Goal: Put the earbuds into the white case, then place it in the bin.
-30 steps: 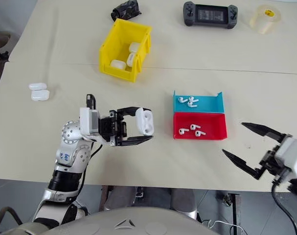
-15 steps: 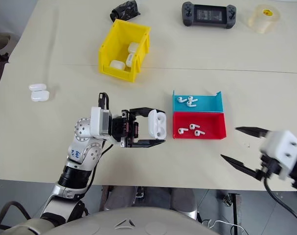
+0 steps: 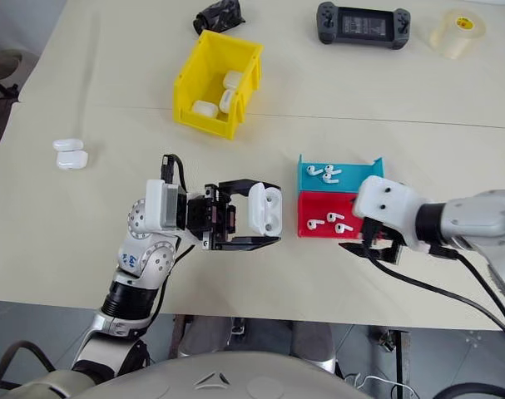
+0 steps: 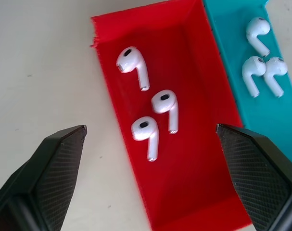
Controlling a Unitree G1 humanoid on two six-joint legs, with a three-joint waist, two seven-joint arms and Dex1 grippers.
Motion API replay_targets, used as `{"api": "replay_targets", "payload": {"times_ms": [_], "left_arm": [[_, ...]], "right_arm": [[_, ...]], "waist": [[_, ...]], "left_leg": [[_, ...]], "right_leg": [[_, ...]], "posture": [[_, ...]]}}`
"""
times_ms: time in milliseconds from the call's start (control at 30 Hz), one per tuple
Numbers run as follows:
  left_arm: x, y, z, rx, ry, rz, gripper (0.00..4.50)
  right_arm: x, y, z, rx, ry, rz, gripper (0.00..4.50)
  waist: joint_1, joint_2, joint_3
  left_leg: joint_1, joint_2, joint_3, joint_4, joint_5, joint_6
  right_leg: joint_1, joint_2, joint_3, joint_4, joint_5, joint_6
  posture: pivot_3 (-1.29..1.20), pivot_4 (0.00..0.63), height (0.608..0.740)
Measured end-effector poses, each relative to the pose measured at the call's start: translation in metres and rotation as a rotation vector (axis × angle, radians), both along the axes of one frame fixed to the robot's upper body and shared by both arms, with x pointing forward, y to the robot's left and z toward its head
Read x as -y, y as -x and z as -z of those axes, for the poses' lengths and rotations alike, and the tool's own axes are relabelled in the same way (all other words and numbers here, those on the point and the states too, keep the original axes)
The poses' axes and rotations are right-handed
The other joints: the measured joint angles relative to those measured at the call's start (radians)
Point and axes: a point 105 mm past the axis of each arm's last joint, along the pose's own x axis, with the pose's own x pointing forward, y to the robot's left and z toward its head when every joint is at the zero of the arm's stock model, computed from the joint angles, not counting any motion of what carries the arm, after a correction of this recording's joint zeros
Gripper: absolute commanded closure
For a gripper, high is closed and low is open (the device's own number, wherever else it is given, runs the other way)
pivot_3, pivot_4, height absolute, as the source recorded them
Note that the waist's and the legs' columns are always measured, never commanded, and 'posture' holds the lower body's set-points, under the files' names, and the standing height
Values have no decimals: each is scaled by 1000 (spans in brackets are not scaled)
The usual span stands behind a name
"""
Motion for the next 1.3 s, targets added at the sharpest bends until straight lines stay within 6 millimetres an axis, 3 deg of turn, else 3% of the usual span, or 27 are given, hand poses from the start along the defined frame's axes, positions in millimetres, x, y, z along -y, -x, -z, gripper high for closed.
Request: {"api": "replay_targets", "payload": {"times_ms": [167, 267, 433, 767, 1200, 1300], "left_arm": [[0, 0, 0, -1, 0, -3, 1702], [0, -1, 0, -3, 2, -7, 1701], [0, -1, -1, -7, 5, -13, 1701], [3, -2, -1, -11, 11, -15, 1701], [4, -3, -4, -1, 11, -15, 1701], [4, -3, -4, -2, 10, -17, 1701]], "right_arm": [[-1, -2, 6, -10, 49, -8, 0], [0, -4, 6, 0, 74, -7, 550], [1, -3, 13, -21, 99, 4, 2172], [-7, -2, 26, -46, 97, -13, 2172], [-9, -8, 29, -13, 126, -39, 2172], [-10, -8, 29, -11, 130, -50, 2743]], "waist": [[-4, 0, 0], [-3, 0, 0], [-3, 0, 0], [-3, 0, 0], [-4, 0, 0], [-4, 0, 0]], "left_leg": [[0, 0, 0, 0, 0, 0], [0, 0, 0, 0, 0, 0], [0, 0, 0, 0, 0, 0], [1, 0, 1, 0, 0, 0], [1, 0, 1, 0, 0, 0], [1, 0, 1, 0, 0, 0]], "right_leg": [[0, 0, 0, 1, 0, 0], [0, 0, 0, 1, 0, 0], [0, 0, 0, 1, 0, 0], [0, 0, 0, 1, 0, 0], [0, 1, 0, 1, 0, 0], [0, 1, 0, 1, 0, 0]], "posture": [[0, 150, 740], [0, 150, 740], [0, 150, 740], [0, 150, 740], [0, 150, 740], [0, 150, 740]]}}
